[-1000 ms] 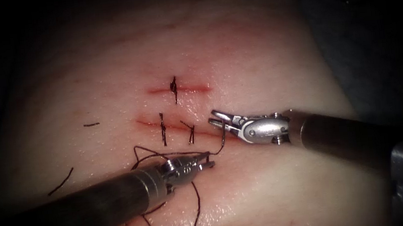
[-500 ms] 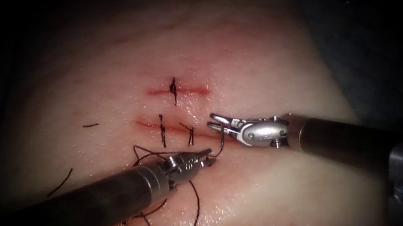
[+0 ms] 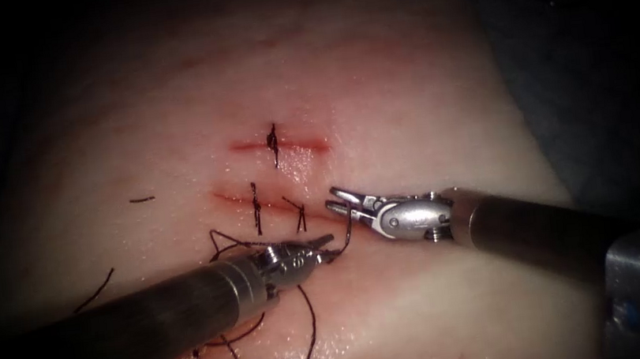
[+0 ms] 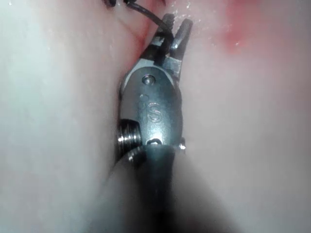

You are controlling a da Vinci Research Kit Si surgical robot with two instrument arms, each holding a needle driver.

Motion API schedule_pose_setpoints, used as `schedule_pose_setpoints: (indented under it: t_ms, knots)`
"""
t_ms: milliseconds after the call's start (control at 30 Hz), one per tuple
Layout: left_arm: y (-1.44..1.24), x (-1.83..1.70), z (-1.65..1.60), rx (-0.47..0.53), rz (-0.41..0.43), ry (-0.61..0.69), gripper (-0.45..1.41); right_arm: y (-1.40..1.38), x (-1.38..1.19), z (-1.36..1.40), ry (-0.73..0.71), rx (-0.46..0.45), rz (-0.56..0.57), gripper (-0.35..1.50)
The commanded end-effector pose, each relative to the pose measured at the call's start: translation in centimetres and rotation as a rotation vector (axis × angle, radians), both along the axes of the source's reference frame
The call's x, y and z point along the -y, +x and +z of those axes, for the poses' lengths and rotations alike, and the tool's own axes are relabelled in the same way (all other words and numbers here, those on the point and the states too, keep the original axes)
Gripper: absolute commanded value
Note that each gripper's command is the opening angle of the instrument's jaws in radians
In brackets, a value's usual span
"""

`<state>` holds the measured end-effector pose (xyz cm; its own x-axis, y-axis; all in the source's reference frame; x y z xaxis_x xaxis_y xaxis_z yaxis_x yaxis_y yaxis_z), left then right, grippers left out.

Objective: Wound Closure

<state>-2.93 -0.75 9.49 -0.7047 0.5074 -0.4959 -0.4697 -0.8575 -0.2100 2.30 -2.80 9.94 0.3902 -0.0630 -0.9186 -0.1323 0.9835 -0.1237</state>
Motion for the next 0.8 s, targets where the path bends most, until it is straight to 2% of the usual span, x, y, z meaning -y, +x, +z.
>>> schedule_pose_setpoints:
  t_ms: [33,400,567,800]
  knots:
    - [-0.06,-0.02,0.05,0.001,0.001,-0.001,-0.06,0.12,0.01,0.08,0.002,0.005,-0.021,-0.35]
    - [-0.06,0.02,0.07,-0.008,0.008,0.003,-0.06,0.17,0.12,0.21,0.083,0.030,-0.080,-0.35]
    - [-0.06,0.02,0.07,-0.009,0.010,0.004,-0.05,0.17,0.09,0.21,0.114,0.035,-0.054,-0.35]
    - [-0.04,0.03,0.06,-0.012,0.010,0.003,-0.05,0.07,0.07,0.27,0.206,0.069,0.038,-0.35]
